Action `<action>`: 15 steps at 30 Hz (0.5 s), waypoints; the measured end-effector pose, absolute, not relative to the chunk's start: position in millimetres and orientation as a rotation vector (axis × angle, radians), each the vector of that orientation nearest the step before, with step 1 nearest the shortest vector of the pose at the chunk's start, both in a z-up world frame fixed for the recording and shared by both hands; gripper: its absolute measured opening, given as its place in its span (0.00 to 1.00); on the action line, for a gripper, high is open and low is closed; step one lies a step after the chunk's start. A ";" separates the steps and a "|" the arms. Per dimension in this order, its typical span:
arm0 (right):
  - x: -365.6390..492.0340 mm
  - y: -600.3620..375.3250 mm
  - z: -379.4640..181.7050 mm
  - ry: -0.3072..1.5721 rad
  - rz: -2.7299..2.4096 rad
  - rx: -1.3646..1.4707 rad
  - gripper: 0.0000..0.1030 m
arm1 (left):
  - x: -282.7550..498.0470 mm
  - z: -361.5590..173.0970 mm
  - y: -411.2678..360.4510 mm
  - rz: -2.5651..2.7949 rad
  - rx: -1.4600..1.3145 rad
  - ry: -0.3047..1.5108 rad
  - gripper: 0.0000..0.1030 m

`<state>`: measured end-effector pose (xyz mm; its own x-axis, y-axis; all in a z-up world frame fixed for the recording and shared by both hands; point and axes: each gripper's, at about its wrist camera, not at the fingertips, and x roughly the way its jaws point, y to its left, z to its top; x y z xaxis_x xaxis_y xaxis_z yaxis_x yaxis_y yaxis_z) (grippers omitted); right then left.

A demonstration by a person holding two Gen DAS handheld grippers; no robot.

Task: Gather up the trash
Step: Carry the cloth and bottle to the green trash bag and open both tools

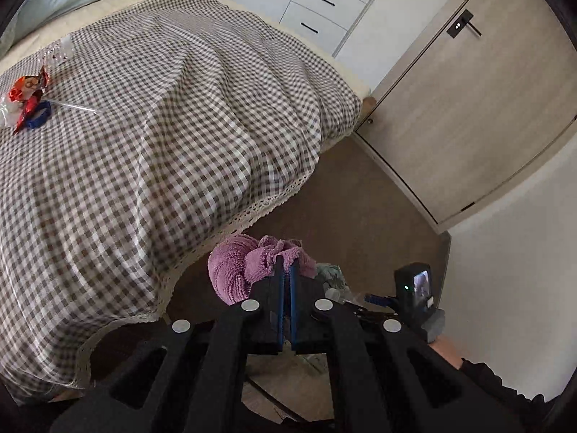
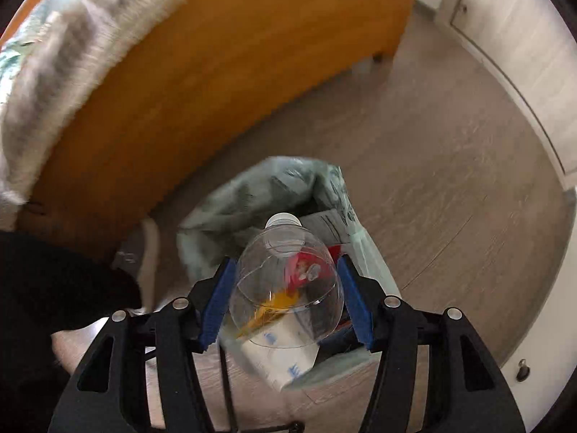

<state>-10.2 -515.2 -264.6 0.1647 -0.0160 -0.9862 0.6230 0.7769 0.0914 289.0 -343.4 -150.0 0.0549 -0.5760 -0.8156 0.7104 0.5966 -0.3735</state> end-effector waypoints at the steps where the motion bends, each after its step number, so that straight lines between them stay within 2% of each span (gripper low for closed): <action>1: -6.2 -518.2 -278.1 1.357 -0.488 0.569 0.56 | 291.0 -152.8 -345.4 -0.977 0.151 1.170 0.00; 6: 14.0 -542.5 -337.2 1.400 -0.520 0.614 0.59 | 283.5 -176.4 -367.7 -0.974 0.211 1.238 0.00; 8: 18.3 -551.2 -345.8 1.396 -0.529 0.630 0.66 | 282.8 -187.3 -381.1 -0.983 0.243 1.264 0.00; 10: 18.5 -558.8 -348.1 1.408 -0.550 0.643 0.66 | 279.2 -199.4 -393.8 -0.987 0.272 1.293 0.00; 15: -9.6 -567.6 -311.3 1.251 -0.586 0.660 0.66 | 262.3 -234.3 -430.4 -1.033 0.356 1.367 0.00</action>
<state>-9.6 -567.6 -311.3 0.2183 -0.0441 -0.9749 0.7209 0.6807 0.1306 262.3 -430.4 -234.3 -0.1298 -0.3934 -0.9102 0.7679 0.5408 -0.3433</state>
